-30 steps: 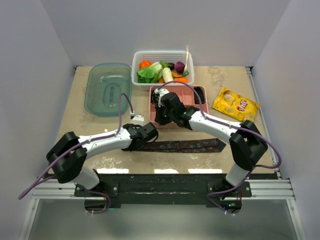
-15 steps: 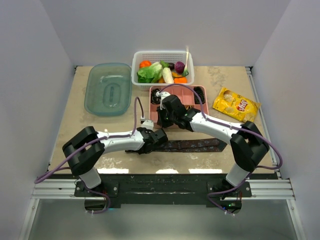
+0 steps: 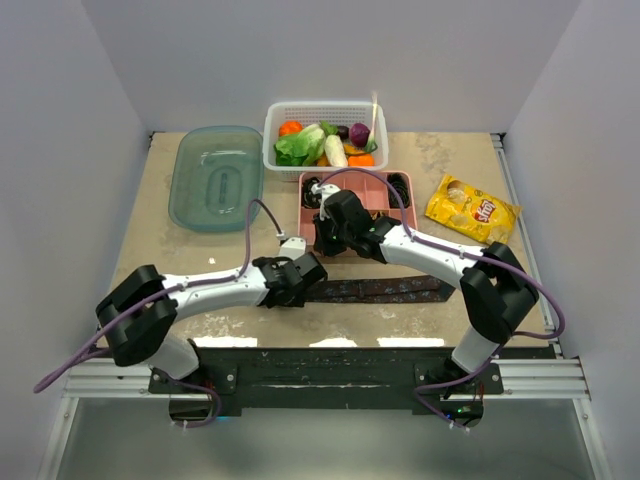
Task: Roll the ties
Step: Roll the tie at the center of the board.
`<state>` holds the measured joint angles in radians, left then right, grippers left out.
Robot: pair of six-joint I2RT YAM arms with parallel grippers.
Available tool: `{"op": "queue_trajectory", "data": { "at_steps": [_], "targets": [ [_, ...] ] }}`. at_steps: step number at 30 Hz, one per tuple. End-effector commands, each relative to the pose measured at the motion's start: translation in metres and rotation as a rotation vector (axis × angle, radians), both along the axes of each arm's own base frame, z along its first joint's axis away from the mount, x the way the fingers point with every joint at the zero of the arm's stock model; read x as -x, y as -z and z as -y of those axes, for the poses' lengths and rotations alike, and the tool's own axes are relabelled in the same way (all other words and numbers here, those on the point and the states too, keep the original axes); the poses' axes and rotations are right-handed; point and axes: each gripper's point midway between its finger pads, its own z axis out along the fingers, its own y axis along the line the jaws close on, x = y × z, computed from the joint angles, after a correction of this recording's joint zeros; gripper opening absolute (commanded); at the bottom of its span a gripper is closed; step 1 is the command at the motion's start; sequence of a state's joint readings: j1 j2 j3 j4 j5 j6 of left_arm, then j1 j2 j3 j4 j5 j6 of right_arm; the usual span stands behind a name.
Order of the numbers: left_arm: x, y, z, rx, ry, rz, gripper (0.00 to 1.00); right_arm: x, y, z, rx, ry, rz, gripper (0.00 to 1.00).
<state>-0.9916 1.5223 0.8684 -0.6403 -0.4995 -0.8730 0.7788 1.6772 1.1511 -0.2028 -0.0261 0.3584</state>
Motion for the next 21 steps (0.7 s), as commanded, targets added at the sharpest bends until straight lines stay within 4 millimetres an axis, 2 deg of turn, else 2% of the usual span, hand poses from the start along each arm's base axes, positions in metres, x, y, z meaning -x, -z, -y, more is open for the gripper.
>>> {"op": "queue_trajectory", "data": {
  "at_steps": [1,5,6,7,9,10,11,15,16,17,18,19,20,21],
  "targets": [
    [-0.012,-0.025,0.016,0.173,0.003,0.043,0.58,0.002,-0.016,-0.006,-0.049,-0.026,0.017,0.00],
    [-0.021,-0.049,0.015,0.311,-0.012,0.063,0.60,0.001,-0.025,-0.009,-0.070,-0.037,0.035,0.00],
    [-0.024,-0.061,0.012,0.350,-0.013,0.085,0.60,0.003,-0.027,-0.012,-0.084,-0.052,0.030,0.00],
    [-0.031,-0.066,0.002,0.374,-0.044,0.097,0.61,0.004,-0.028,-0.014,-0.093,-0.061,0.030,0.00],
    [-0.034,-0.076,-0.005,0.428,-0.041,0.111,0.64,0.010,-0.032,-0.025,-0.120,-0.100,0.028,0.00],
    [-0.039,-0.075,-0.017,0.433,-0.072,0.112,0.65,0.012,-0.033,-0.027,-0.123,-0.108,0.027,0.00],
    [-0.039,-0.077,-0.018,0.459,-0.067,0.099,0.66,0.014,-0.033,-0.031,-0.125,-0.122,0.030,0.00],
    [-0.046,-0.070,-0.045,0.507,-0.115,0.071,0.68,0.031,-0.038,-0.060,-0.126,-0.212,0.049,0.00],
    [-0.042,-0.061,-0.049,0.515,-0.122,0.049,0.69,0.033,-0.032,-0.066,-0.118,-0.227,0.040,0.00],
    [-0.041,-0.064,-0.046,0.571,-0.104,0.043,0.70,0.038,-0.031,-0.072,-0.115,-0.248,0.041,0.00],
    [-0.044,-0.061,-0.056,0.588,-0.131,0.042,0.70,0.046,-0.034,-0.084,-0.118,-0.285,0.051,0.00],
    [-0.039,-0.051,-0.062,0.599,-0.146,0.017,0.70,0.050,-0.025,-0.090,-0.102,-0.302,0.039,0.00],
    [-0.037,-0.052,-0.060,0.650,-0.130,0.007,0.71,0.053,-0.023,-0.095,-0.096,-0.318,0.039,0.00],
    [-0.040,-0.050,-0.072,0.672,-0.172,0.014,0.71,0.060,-0.026,-0.104,-0.099,-0.344,0.043,0.00]
  ]
}}
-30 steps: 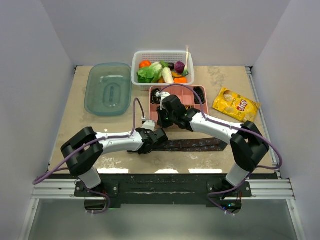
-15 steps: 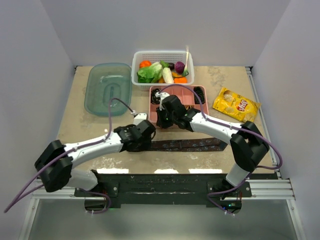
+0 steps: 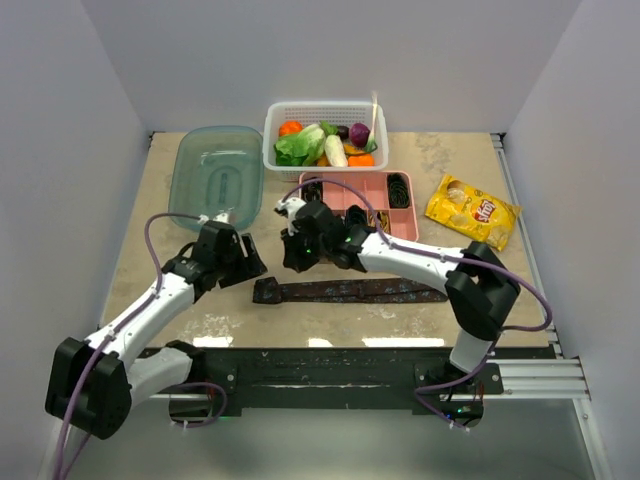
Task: Roll the ties
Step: Roll the tie at the center of the board.
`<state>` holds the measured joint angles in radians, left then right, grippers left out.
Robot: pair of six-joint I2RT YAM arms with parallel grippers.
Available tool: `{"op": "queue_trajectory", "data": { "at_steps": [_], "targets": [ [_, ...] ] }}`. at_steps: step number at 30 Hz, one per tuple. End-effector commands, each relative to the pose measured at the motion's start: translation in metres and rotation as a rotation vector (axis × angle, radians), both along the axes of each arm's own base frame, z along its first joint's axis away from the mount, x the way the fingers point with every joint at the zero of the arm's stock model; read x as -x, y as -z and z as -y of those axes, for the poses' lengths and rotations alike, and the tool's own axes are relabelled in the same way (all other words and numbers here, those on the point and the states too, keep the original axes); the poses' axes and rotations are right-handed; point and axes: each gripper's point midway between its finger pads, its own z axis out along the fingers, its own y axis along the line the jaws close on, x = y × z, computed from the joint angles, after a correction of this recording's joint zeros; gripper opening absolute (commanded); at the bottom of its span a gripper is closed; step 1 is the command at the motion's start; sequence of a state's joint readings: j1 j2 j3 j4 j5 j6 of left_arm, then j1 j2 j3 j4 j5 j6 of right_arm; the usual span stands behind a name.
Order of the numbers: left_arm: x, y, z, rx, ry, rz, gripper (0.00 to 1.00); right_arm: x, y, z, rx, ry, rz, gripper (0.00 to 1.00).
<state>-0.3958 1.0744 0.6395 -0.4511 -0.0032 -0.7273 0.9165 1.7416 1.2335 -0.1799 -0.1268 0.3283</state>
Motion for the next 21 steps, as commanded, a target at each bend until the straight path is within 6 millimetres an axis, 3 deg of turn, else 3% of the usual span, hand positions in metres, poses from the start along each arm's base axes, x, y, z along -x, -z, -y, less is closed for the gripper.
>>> {"op": "queue_trajectory", "data": {
  "at_steps": [1,6,9,11,14,15,18,19,21],
  "targets": [
    [0.013,0.013,-0.006,0.173,0.038,-0.024,0.72,0.017,-0.012,-0.041,-0.036,-0.124,0.041,0.00],
    [0.013,0.013,-0.008,0.353,0.005,0.014,0.73,0.027,0.003,-0.058,-0.028,-0.165,0.022,0.00],
    [0.017,0.019,-0.008,0.381,-0.008,0.006,0.73,0.026,0.005,-0.057,-0.018,-0.172,0.034,0.00],
    [0.017,0.021,-0.010,0.379,-0.019,0.006,0.73,0.024,0.000,-0.054,-0.014,-0.183,0.068,0.11],
    [0.015,0.022,-0.014,0.366,-0.044,0.005,0.73,0.022,-0.009,-0.046,-0.004,-0.198,0.132,0.37],
    [0.014,0.022,-0.017,0.361,-0.054,0.004,0.73,0.022,-0.017,-0.044,-0.009,-0.203,0.157,0.53],
    [0.013,0.023,-0.022,0.367,-0.076,-0.009,0.73,0.024,-0.020,-0.040,-0.003,-0.260,0.207,0.83],
    [0.012,0.022,-0.021,0.378,-0.074,-0.010,0.73,0.025,-0.020,-0.039,0.004,-0.273,0.217,0.99],
    [0.011,0.021,-0.023,0.385,-0.078,-0.019,0.73,0.028,-0.013,-0.038,0.043,-0.320,0.240,0.99]
  ]
}}
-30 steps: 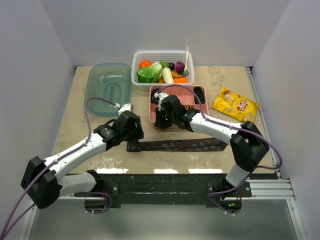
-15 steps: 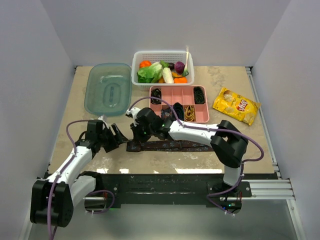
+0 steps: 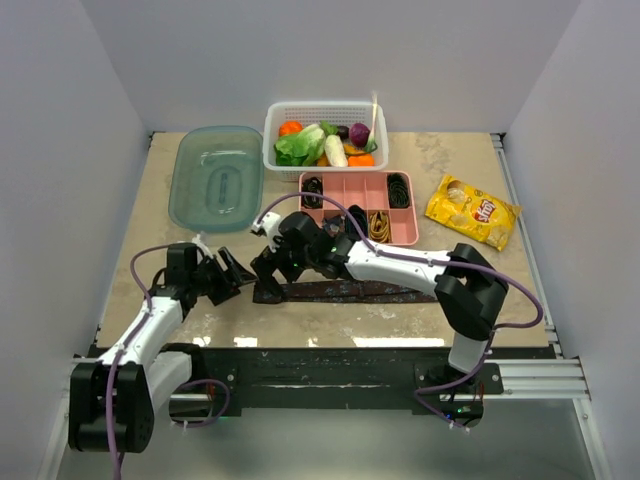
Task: Roll the ties
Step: Roll the tie at the center of the board.
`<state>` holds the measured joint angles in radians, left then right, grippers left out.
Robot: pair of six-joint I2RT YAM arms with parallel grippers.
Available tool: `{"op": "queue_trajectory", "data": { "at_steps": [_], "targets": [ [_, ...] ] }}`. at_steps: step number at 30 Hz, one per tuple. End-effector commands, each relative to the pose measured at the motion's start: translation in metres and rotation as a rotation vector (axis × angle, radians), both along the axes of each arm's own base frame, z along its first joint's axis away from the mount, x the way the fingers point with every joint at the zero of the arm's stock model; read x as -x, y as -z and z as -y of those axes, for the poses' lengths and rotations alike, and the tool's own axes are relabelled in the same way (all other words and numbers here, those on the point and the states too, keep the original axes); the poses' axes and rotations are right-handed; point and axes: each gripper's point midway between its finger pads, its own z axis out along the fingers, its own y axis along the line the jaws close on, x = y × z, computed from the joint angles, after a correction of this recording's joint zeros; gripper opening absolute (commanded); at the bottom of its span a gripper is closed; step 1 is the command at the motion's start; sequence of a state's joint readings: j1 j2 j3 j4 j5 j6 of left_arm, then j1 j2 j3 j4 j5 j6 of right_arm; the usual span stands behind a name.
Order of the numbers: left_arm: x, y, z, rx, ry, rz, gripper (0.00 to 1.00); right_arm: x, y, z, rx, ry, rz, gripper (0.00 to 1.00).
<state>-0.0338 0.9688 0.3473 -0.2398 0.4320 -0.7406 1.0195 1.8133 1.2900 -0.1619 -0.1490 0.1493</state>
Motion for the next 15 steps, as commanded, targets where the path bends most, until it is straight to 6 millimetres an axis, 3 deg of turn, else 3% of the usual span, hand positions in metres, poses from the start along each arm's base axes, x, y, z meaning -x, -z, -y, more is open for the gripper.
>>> {"op": "queue_trajectory", "data": {
  "at_steps": [1,11,15],
  "targets": [
    [-0.012,-0.014,-0.005,0.047,-0.018,0.027,0.73,-0.002,-0.017,0.000,0.013,-0.091,0.133,0.99],
    [-0.029,-0.022,-0.043,0.091,-0.089,0.021,0.73,0.003,0.020,-0.011,0.286,-0.194,0.305,0.99],
    [-0.029,-0.019,-0.043,0.113,-0.081,0.015,0.73,0.006,0.028,-0.017,0.339,-0.209,0.349,0.99]
  ]
}}
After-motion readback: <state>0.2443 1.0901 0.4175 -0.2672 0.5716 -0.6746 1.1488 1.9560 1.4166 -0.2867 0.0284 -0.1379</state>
